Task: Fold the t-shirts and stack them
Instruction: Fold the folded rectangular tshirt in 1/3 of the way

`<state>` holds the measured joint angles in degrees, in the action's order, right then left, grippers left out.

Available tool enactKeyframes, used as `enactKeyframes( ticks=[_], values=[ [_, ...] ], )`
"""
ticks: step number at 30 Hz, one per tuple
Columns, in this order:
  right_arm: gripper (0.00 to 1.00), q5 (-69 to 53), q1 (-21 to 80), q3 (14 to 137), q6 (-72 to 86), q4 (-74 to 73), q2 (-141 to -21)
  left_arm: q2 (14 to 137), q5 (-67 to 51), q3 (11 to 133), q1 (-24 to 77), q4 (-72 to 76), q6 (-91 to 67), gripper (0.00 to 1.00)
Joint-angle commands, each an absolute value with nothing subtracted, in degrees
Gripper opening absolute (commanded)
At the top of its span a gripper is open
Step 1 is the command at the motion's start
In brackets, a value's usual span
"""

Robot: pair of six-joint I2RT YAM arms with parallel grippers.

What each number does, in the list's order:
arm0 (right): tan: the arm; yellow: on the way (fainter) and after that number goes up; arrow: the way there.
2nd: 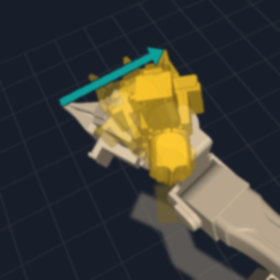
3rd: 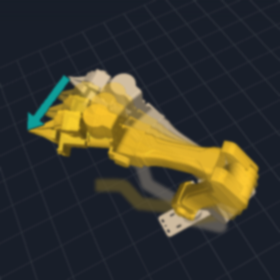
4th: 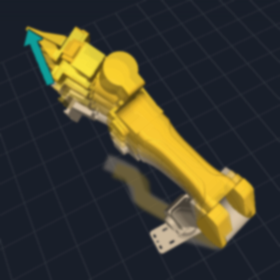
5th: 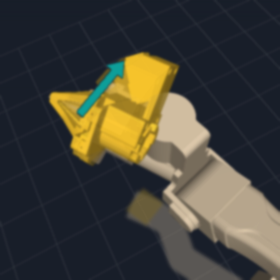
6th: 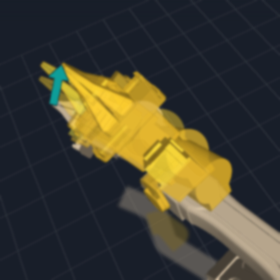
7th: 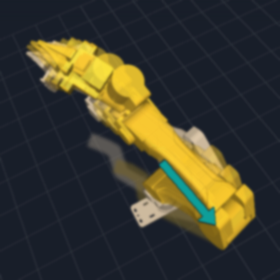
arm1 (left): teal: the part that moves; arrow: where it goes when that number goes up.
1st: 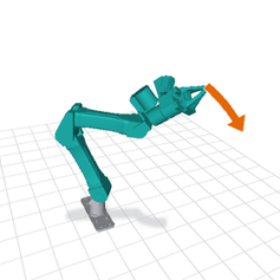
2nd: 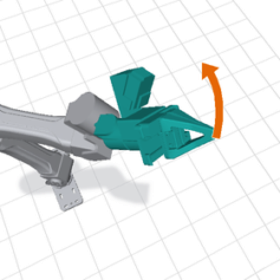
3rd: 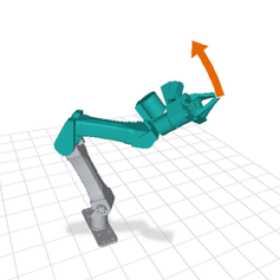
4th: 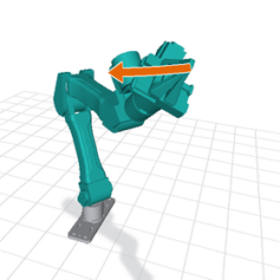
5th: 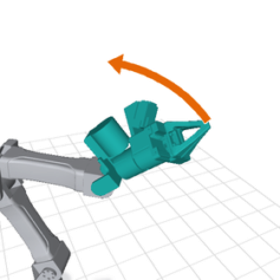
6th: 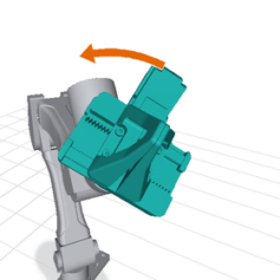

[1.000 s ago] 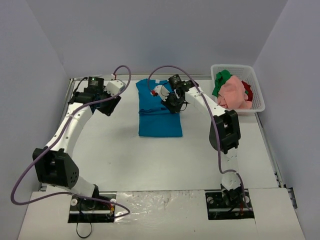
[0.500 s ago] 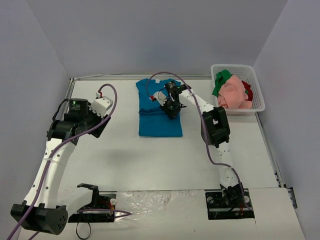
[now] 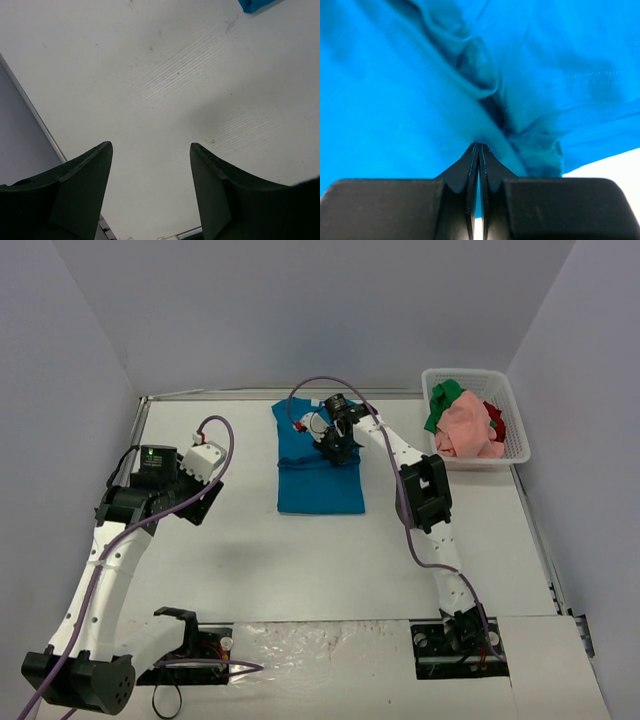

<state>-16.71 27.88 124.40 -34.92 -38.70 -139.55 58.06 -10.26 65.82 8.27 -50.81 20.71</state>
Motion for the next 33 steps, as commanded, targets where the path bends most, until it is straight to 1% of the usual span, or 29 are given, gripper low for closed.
enactKeyframes(
  ticks=[1,9,17,21,28,33],
  values=[
    [0.00,-14.0,28.0,128.0,-33.8,-40.6,-142.4,57.7,-11.0,66.6,7.7,-51.4,19.6,0.62],
    [0.00,-11.0,27.7,136.1,-32.2,-39.7,-146.6,56.9,-11.3,65.5,6.8,-50.7,19.2,0.63],
    [0.00,-8.4,27.5,136.7,-30.8,-35.6,-144.6,56.2,-12.9,65.0,5.4,-50.7,18.8,0.63],
    [0.00,-10.4,27.9,132.9,-31.4,-35.6,-141.3,56.2,-13.7,64.7,4.7,-50.5,18.8,0.63],
    [0.00,-14.3,28.9,119.3,-31.2,-33.2,-132.0,56.6,-14.4,64.3,4.0,-49.9,18.7,0.63],
    [0.00,-14.5,30.3,113.8,-32.1,-31.6,-128.1,56.6,-15.3,64.8,3.4,-49.9,18.4,0.63]
  ],
)
